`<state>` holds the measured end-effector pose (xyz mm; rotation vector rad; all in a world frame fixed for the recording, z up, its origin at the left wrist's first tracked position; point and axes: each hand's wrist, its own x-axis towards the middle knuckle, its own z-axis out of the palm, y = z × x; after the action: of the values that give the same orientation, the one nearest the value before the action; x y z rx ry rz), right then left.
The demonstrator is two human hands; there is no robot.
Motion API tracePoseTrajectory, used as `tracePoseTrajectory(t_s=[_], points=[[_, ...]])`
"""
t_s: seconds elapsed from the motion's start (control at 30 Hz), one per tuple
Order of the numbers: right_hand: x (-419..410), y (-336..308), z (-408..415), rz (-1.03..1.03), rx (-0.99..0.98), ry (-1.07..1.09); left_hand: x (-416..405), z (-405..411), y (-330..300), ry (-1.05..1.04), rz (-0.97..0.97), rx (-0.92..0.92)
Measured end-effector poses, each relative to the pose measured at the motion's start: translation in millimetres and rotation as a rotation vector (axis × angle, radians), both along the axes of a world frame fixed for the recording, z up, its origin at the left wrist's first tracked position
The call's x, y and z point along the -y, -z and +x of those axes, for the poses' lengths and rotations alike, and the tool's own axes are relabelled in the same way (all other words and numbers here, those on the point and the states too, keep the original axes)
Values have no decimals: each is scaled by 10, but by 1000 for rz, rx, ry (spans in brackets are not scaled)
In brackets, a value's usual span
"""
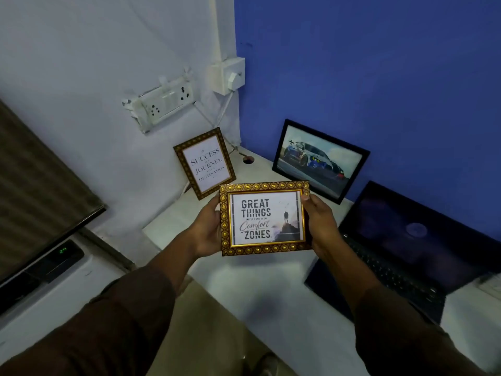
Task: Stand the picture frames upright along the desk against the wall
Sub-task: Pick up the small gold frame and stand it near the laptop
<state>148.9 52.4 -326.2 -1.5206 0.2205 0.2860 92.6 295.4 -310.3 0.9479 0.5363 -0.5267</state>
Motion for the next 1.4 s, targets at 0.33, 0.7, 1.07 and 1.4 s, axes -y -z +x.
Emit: tracePoseTrajectory(t_s=[0.33, 0.7, 1.07, 1.4], points=[[153, 213, 501, -42, -93, -64, 128, 619, 429, -95, 78, -71], [-113, 677, 1093, 101, -425, 122, -95, 1385, 952, -3, 166, -74], [-502, 1212, 1928, 106, -491, 178, -461, 2203, 1365, 55, 281, -51], [-467, 1671, 1930, -55, -538, 109, -474, 2148, 1808, -16, 240, -166]])
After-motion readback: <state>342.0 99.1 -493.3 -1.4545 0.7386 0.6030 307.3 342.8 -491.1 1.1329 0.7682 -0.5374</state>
